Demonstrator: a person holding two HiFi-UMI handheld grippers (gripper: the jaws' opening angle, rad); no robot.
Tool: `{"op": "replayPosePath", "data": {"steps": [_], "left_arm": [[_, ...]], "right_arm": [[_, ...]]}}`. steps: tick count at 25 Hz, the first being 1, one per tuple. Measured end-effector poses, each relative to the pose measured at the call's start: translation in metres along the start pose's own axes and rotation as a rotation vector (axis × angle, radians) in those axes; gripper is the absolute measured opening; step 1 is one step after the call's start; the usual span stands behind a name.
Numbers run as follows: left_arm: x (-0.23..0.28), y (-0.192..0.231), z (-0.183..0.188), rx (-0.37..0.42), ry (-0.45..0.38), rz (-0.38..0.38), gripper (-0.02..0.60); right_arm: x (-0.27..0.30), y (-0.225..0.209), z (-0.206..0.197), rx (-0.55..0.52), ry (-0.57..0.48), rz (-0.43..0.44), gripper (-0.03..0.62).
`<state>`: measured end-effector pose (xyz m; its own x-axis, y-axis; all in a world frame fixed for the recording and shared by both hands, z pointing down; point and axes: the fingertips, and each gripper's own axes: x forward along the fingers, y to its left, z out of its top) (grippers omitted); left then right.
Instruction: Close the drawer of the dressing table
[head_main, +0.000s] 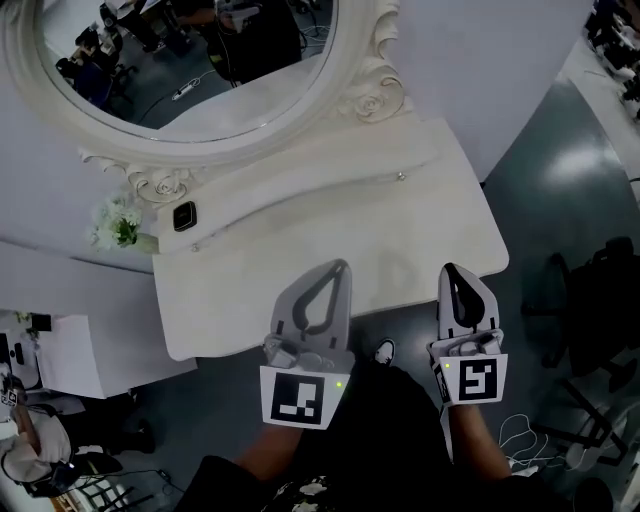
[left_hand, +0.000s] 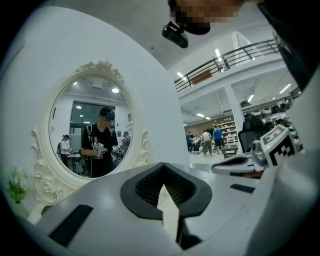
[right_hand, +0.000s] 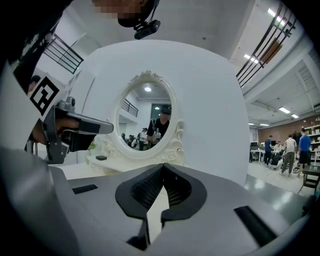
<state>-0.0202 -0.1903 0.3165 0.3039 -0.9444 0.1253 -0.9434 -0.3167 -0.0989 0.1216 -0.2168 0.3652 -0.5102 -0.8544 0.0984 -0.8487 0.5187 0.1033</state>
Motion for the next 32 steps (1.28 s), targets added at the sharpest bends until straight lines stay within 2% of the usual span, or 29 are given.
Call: {"op": "replayPosePath", "data": {"steps": [5,8,18,21,25,32], "left_arm": [[-0.015,-0.002,0.012,0.060,-0.007,-0.033,0.003],[-0.019,0.007,0.022,0.077,-0.021,-0.038,0.003],[-0.040,0.059,0.030,0.038,-0.053,-0.010,0.003],[-0.043,0.079,0.041,0.051,-0.078,0.012,0.003],[-0.048,0.095,0.051,0.058,-0.105,0.029,0.003],[-0.052,0.115,0.050,0.044,-0.109,0.046,0.002]], "right_arm": [[-0.009,0.018,0.012,0.011,-0.026,0.023,0.000],[-0.006,0.026,0.021,-0.008,-0.007,0.026,0.000],[0.019,0.061,0.075,-0.009,-0.078,0.072,0.000],[0.026,0.069,0.089,-0.004,-0.100,0.087,0.000],[0.031,0.071,0.101,0.017,-0.124,0.076,0.000],[0.037,0.080,0.124,-0.015,-0.169,0.056,-0.002]]}}
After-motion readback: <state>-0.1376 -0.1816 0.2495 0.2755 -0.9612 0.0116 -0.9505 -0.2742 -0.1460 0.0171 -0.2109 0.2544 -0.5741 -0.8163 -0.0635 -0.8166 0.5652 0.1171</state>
